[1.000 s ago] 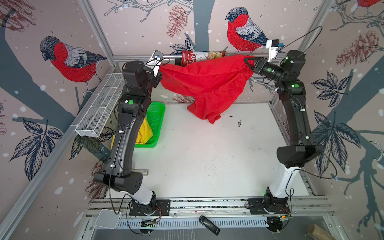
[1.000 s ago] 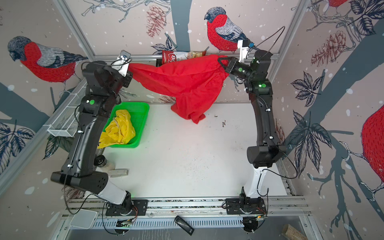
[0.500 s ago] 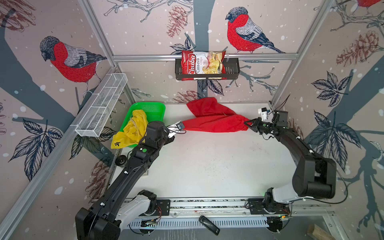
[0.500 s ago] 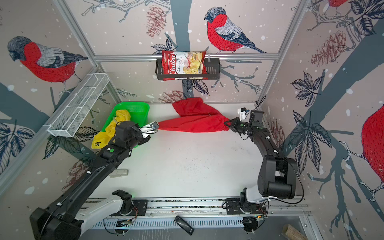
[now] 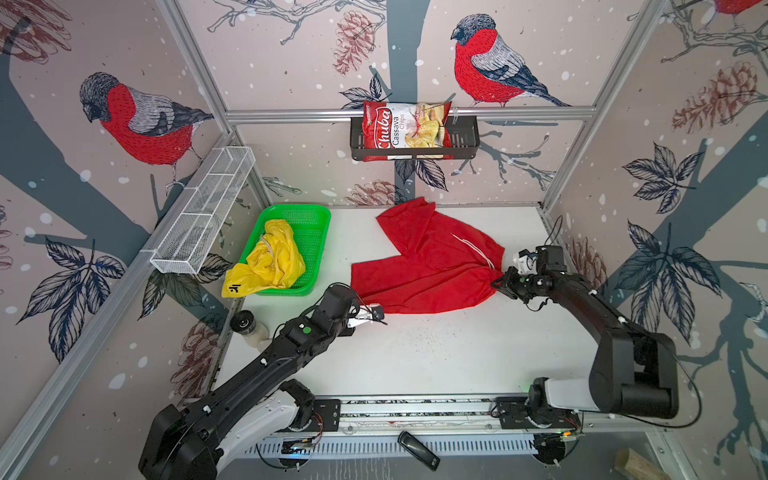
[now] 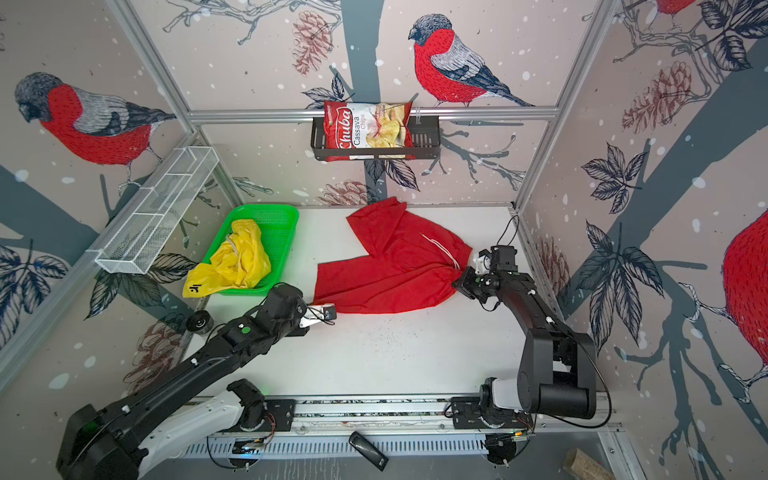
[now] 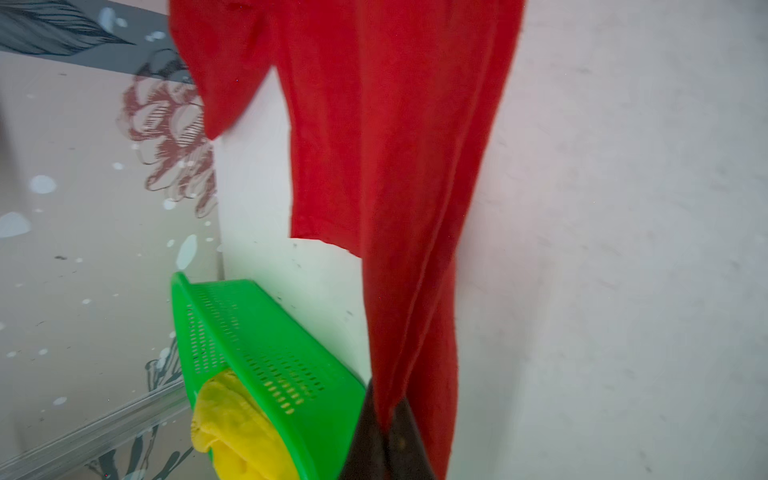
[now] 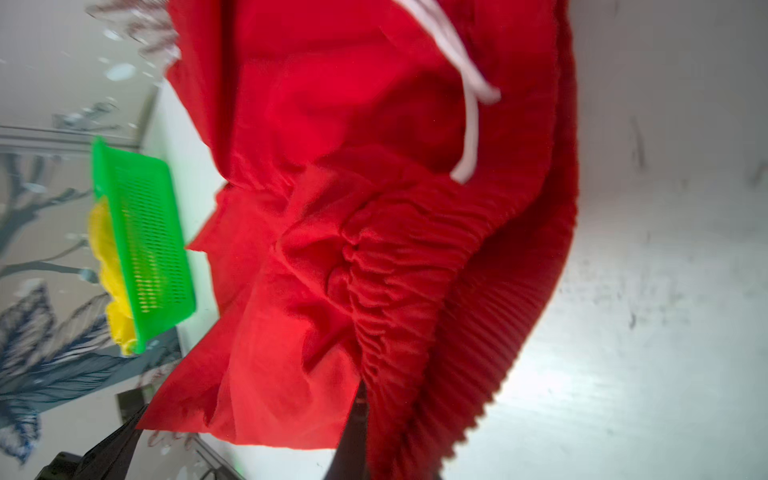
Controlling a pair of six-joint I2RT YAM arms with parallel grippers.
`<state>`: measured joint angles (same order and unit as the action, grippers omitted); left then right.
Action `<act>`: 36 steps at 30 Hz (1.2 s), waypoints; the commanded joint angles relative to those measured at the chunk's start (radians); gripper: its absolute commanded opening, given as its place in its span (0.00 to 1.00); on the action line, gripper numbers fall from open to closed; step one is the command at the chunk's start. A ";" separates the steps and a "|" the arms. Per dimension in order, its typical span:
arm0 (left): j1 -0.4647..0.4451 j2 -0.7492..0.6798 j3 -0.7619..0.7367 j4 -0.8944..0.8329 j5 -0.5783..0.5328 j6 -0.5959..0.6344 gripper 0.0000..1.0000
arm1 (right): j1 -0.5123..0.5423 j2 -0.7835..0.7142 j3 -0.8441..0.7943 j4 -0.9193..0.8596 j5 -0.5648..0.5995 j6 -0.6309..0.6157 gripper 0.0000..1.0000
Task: Fold and stack the shorts
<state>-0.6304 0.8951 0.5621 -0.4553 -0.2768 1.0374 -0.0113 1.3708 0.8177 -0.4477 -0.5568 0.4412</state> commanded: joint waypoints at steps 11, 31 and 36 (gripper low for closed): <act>-0.048 -0.082 0.085 -0.162 0.135 -0.219 0.68 | 0.097 -0.151 0.179 -0.354 0.508 0.066 0.58; 0.072 0.604 0.285 0.418 0.305 -1.345 0.55 | 0.235 0.122 -0.043 -0.064 0.568 0.167 0.57; 0.124 0.671 0.310 0.426 0.358 -1.393 0.54 | 0.231 0.120 -0.039 -0.164 0.691 0.183 0.57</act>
<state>-0.5163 1.5513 0.8589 -0.0834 0.0311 -0.2840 0.2214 1.4944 0.7704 -0.5102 -0.0036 0.6056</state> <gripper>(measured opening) 0.535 0.575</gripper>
